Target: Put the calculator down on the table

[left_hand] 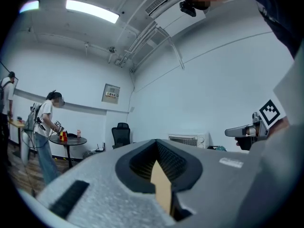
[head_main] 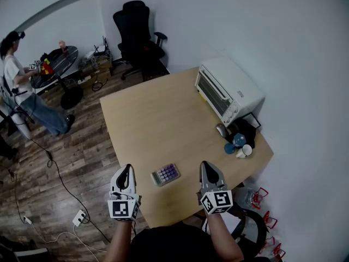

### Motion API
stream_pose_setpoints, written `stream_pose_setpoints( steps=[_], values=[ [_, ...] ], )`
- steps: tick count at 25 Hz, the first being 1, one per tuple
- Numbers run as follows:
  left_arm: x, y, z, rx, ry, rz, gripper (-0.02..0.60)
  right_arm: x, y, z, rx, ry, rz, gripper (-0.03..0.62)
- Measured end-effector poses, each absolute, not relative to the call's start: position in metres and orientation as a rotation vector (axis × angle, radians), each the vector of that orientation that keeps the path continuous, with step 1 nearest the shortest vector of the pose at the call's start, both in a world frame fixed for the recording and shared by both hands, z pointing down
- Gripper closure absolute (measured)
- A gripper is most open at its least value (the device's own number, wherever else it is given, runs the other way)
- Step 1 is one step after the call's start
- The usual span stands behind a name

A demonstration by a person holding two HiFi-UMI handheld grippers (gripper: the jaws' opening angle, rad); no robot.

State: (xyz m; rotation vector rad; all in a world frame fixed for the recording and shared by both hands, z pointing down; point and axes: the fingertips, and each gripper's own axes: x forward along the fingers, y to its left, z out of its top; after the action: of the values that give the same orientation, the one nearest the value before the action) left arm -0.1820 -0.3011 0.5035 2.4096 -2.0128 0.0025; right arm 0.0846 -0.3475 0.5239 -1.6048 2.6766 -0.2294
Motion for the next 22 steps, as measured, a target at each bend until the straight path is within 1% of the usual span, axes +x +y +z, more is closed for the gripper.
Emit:
stream_pose_setpoints(
  steps=[22],
  values=[
    [-0.1824, -0.2993, 0.5044, 2.383, -2.015, 0.031, 0.583, 0.0885, -0.3457, 0.5219, -1.575, 2.691, -0.214, 0.586]
  ],
)
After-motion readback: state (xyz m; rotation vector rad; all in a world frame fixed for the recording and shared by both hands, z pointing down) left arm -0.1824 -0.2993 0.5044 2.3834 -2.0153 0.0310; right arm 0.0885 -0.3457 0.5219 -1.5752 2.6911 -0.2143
